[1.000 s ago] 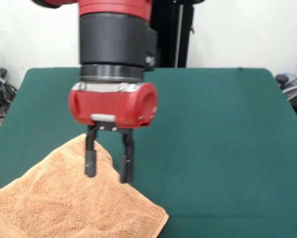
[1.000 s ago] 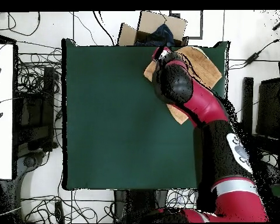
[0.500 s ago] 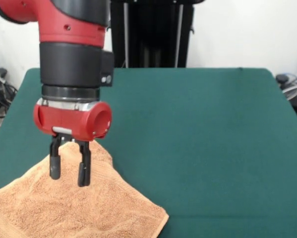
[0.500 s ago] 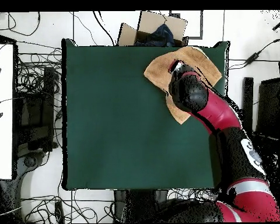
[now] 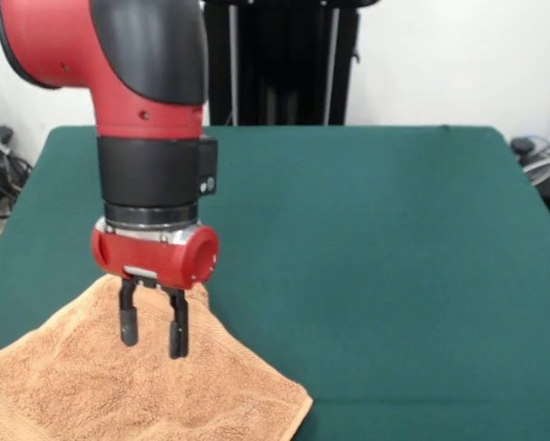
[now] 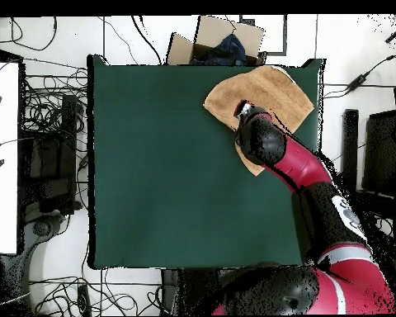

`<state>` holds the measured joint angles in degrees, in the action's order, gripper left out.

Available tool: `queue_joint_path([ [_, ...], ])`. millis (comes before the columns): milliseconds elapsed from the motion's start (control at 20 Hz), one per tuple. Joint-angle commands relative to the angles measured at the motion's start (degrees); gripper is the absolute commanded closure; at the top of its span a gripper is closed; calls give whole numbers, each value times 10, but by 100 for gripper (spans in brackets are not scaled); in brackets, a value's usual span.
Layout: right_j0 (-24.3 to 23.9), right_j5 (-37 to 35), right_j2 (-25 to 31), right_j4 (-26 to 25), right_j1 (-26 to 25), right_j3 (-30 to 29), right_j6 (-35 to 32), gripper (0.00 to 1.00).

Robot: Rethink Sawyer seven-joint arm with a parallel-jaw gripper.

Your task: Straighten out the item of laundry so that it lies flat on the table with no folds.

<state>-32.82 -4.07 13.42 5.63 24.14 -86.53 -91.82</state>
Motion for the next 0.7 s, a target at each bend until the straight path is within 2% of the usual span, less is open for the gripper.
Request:
queue_joint_path([
  [50, 9, -42, 0, -35, -42, -9, -40, 0],
  [300, 15, -61, -8, -17, -55, -11, -60, 0],
  [700, 7, -27, 4, -12, -87, -19, -78, 0],
])
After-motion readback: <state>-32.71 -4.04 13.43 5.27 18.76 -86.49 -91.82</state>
